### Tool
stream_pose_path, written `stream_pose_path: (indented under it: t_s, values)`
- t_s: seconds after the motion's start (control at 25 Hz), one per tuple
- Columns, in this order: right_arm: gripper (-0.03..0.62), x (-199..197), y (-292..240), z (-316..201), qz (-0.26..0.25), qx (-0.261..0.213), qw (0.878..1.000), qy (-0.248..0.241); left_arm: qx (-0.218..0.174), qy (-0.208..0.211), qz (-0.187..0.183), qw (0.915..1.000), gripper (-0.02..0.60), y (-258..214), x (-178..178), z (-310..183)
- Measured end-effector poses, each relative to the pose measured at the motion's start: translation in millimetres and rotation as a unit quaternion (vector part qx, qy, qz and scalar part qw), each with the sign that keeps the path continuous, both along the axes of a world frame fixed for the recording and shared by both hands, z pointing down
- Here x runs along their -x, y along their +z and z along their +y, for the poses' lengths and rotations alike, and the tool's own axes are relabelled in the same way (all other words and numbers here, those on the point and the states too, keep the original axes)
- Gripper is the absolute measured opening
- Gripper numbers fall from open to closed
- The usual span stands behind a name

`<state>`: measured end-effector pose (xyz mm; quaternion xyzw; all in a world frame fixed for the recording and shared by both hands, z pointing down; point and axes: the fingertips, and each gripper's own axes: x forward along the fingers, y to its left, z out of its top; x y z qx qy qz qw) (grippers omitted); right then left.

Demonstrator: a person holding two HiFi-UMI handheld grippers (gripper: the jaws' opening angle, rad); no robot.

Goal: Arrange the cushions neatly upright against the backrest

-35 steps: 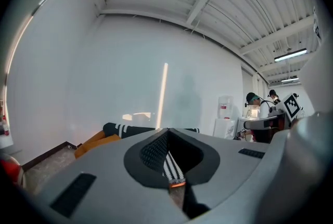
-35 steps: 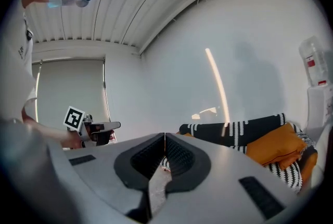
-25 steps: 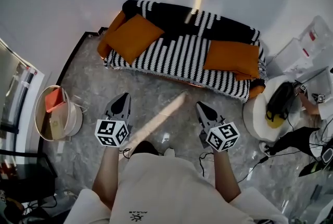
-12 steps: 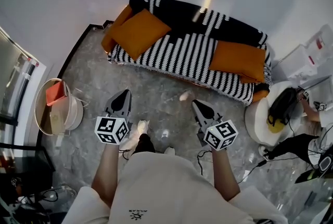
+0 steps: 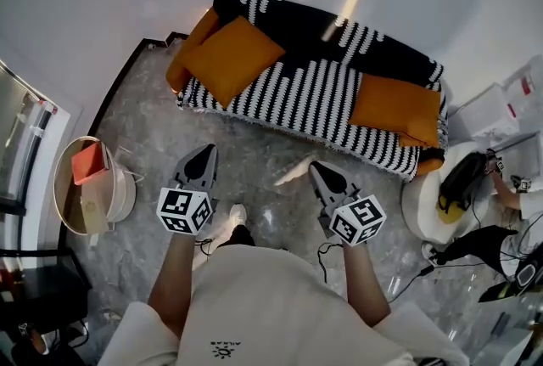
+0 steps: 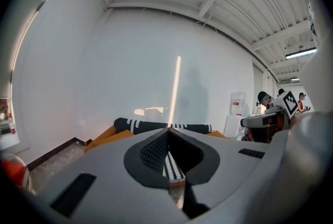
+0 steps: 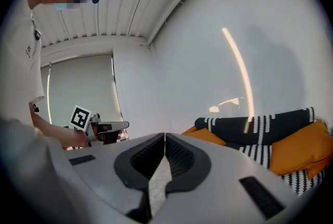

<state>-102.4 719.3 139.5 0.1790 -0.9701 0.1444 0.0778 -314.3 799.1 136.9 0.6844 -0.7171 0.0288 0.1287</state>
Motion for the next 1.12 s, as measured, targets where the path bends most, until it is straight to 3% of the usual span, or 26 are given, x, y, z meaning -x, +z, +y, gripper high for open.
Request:
stream_pose_path:
  t_s: [0.4,0.76,1.12]
  values:
    - [0.023,92.3,-4.0,-44.4,0.01,-0.002,1.0,0.013,-0.005,0.02,0.004,0.9998,0.018,-4.4,85.1,-51.0]
    - [0.023,172.0,-6.7,-67.7,0.017,-0.021,0.999,0.022,-0.01,0.0,0.021,0.9997,0.018,5.4,183.7,-55.6]
    - [0.023,216.0,-2.8,-72.1,0.024,-0.013,1.0,0.014,-0.01,-0.01,0.036,0.9993,0.018,19.9,225.2,-50.5]
